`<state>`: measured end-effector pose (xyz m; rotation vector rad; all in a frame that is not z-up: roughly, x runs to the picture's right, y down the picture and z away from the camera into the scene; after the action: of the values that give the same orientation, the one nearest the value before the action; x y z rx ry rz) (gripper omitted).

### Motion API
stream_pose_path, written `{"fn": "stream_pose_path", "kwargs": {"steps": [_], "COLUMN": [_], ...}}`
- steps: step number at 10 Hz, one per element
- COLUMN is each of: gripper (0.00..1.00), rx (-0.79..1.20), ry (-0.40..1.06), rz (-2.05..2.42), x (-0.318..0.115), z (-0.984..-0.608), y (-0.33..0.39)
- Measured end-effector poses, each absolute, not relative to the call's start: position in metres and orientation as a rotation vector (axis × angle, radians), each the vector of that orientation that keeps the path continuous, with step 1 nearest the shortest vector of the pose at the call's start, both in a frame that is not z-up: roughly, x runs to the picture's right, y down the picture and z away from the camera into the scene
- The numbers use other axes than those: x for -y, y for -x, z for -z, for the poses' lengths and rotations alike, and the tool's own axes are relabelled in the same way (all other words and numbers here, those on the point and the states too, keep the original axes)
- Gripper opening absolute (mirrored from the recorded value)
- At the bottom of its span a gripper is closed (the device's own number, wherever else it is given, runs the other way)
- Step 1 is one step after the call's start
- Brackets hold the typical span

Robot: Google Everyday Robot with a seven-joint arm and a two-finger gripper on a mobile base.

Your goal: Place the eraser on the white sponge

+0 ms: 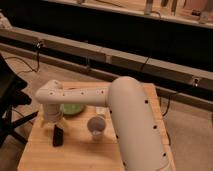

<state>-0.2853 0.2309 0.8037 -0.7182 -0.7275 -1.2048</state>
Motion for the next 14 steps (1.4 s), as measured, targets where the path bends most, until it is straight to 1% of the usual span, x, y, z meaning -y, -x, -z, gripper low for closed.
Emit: {"fn": "stream_pose_path", "kwargs": {"steps": [3, 10, 11, 12, 14], "gripper": [0.80, 0.79, 0.73, 0.63, 0.41], "rx": [0.708, 0.708, 0.711, 0.715, 0.723], "ry": [0.742, 0.745, 0.741, 0.739, 0.744], "rz": [1.187, 1.039, 1.025, 1.020, 1.008], "x": [-0.250, -0.250, -0.250, -0.250, -0.250], "z": [-0.794, -0.801, -0.802, -0.802, -0.805], "y": [0.287, 0.268, 0.268, 0.269, 0.269]}}
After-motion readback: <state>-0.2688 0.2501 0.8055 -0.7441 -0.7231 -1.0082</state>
